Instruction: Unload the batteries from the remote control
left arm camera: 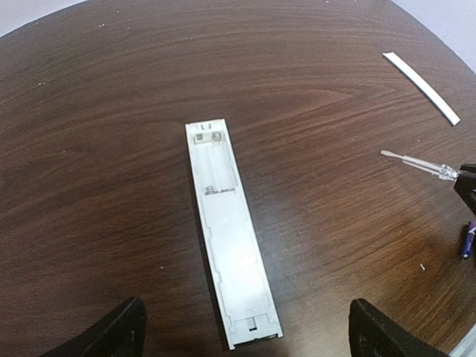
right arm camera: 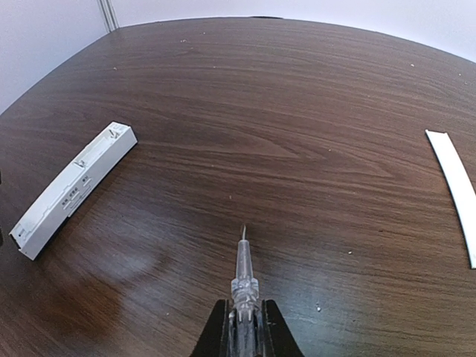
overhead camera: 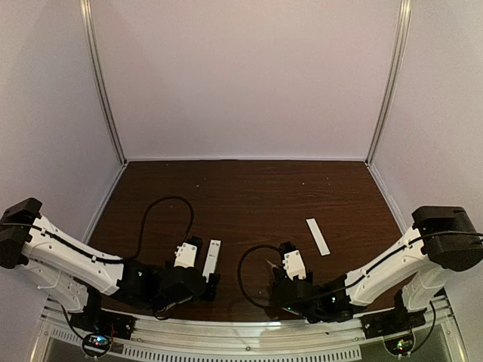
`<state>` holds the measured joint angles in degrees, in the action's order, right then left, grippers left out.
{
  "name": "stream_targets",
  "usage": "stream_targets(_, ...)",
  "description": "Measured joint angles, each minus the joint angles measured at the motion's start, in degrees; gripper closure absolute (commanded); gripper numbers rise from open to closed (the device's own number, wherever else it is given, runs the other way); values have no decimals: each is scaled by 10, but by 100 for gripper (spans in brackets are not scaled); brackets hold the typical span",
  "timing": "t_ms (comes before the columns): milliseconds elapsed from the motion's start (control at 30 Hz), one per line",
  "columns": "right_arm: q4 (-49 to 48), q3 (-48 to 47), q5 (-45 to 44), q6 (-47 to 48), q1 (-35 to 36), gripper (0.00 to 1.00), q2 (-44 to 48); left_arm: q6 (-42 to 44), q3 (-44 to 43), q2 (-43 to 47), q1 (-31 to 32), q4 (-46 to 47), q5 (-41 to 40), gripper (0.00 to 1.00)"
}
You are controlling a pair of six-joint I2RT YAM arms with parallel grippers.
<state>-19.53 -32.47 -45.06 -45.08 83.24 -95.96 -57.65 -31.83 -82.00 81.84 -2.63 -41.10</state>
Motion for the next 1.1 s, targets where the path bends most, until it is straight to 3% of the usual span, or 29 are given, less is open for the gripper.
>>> stream_targets(533,-3,-35,54,-31,0,74,-33,34,26,74,-1,-5,-5,3)
stream_targets(967,2,-65,88,-33,4,71,-59,49,31,74,-5,-5,-5,4)
stream_targets(1100,8,-70,93,-28,5,63,-58,55,31,74,-6,-5,-5,4)
